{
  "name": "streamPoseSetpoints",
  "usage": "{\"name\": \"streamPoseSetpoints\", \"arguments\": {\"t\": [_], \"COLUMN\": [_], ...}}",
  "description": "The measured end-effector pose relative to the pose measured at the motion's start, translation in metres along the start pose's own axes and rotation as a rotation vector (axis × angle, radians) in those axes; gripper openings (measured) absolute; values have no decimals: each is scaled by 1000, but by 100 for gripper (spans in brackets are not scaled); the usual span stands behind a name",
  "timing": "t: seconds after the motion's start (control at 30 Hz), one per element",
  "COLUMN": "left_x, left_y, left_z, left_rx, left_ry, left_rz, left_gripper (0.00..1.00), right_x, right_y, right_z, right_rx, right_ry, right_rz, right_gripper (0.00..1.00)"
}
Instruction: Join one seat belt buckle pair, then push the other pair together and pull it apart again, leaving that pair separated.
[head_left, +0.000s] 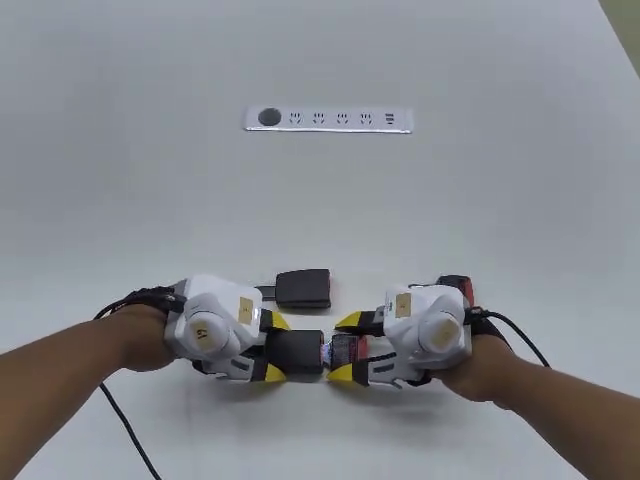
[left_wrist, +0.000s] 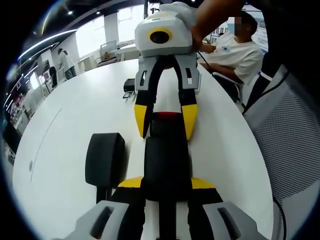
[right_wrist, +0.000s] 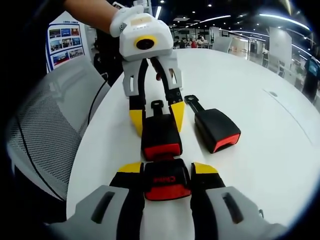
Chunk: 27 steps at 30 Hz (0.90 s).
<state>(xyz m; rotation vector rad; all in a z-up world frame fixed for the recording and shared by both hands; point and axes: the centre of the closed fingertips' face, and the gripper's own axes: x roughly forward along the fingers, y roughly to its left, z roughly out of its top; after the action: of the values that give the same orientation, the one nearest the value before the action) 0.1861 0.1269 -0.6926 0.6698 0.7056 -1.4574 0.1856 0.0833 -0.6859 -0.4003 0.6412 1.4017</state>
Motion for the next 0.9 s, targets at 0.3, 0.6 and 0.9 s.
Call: {"name": "streamPoseSetpoints", "arguments": {"t": [0.3, 0.6, 0.9], "left_x": [0, 0, 1], "left_y": [-1, -1, -2], "left_z": [0, -1, 0], "left_rx": [-7, -9, -15], "left_ry": [-9, 3, 36], "left_rz": [4, 5, 16], "left_gripper": [33, 33, 34], "right_x": [-2, -1, 0], "right_y": [2, 1, -3], "right_z": [5, 4, -2], "right_rx": [6, 16, 17], "right_ry": [-9, -4, 24], "right_rz": [-2, -16, -41], "right_gripper": [33, 34, 35]}}
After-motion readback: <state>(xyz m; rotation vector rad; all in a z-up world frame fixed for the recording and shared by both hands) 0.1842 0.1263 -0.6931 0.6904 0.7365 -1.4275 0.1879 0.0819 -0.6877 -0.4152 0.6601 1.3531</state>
